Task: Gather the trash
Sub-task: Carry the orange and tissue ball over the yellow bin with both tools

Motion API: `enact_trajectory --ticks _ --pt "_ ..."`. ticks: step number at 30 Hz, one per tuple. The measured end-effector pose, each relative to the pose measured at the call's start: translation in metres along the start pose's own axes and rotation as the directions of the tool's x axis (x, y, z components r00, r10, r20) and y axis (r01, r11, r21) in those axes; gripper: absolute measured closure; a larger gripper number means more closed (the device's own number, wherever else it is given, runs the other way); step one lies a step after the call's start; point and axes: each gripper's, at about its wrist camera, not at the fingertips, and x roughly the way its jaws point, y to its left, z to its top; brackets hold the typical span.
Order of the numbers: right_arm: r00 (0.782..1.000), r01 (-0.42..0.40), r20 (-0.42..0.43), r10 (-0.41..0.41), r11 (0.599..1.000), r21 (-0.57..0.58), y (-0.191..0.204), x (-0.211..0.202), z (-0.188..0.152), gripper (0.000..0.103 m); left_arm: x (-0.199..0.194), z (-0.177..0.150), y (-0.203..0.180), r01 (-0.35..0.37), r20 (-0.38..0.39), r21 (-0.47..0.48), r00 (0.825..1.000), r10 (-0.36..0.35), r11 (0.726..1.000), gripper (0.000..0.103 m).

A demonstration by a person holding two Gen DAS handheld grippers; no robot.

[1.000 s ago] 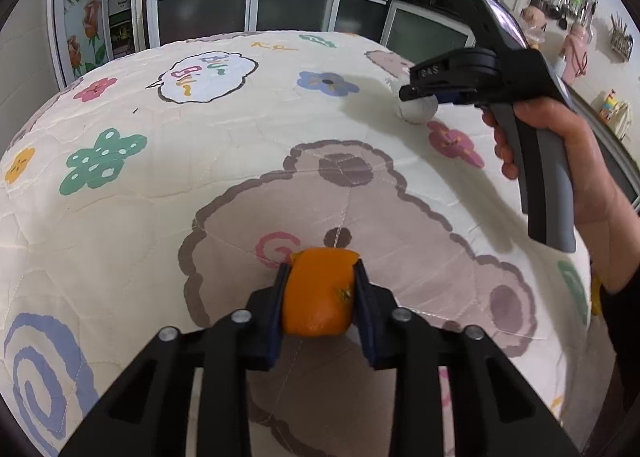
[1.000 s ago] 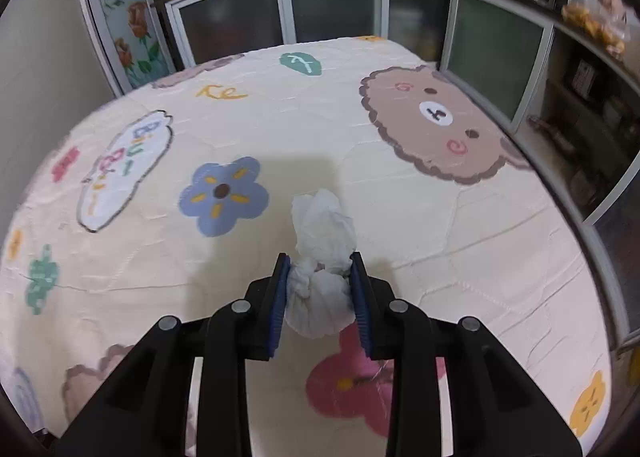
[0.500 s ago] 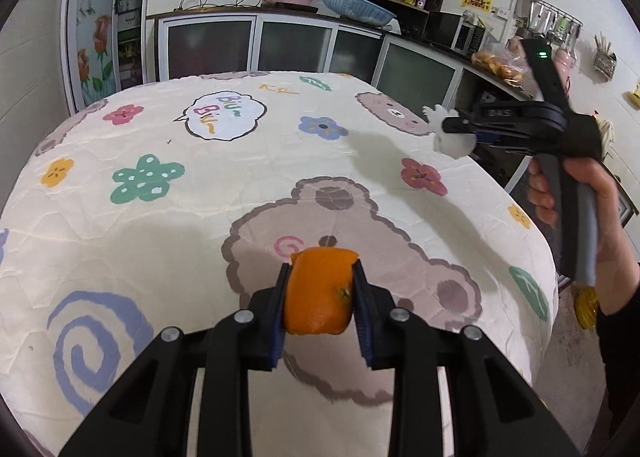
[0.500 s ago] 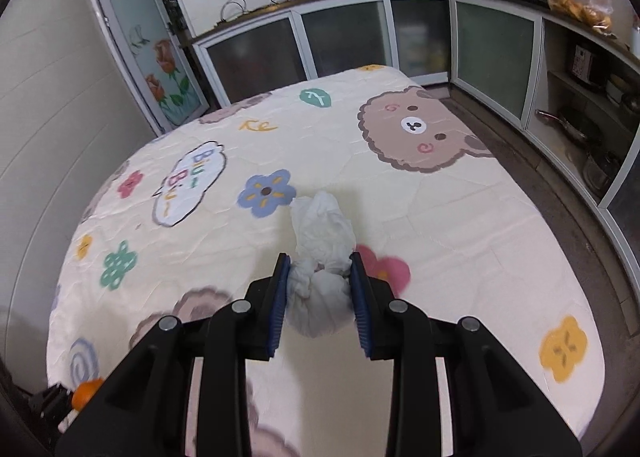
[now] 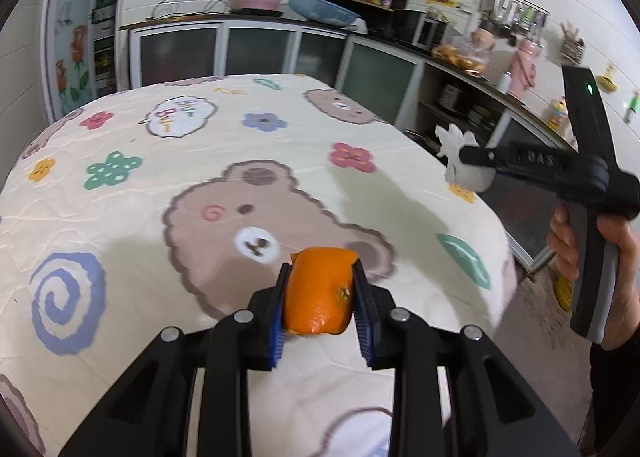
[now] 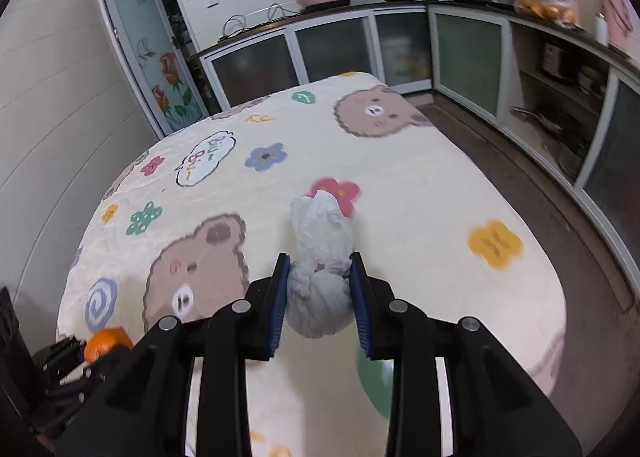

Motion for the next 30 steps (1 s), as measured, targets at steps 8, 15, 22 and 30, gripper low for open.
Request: enact_trajectory --ticks 8,15,22,30 --pt "0.997 0.065 0.030 -0.068 0.994 0.085 -0.051 -0.078 -0.074 0.075 -0.003 -0.018 -0.066 0.127 -0.034 0.084 0.992 -0.124 0.988 0.076" --pt "0.978 0.178 0.077 -0.191 0.972 0.156 -0.091 -0.157 -0.142 0.075 -0.003 -0.038 -0.148 0.256 -0.084 0.212 0.966 -0.243 0.943 0.076" --pt "0.943 0.304 0.068 -0.325 0.928 0.214 -0.120 -0.219 -0.200 0.075 -0.012 -0.056 -0.226 0.379 -0.153 0.329 0.925 -0.347 0.865 0.076" --pt "0.903 0.403 0.013 -0.430 0.856 0.324 -0.151 -0.281 -0.264 0.075 -0.007 -0.077 -0.296 0.472 -0.251 0.389 0.881 -0.402 0.792 0.076"
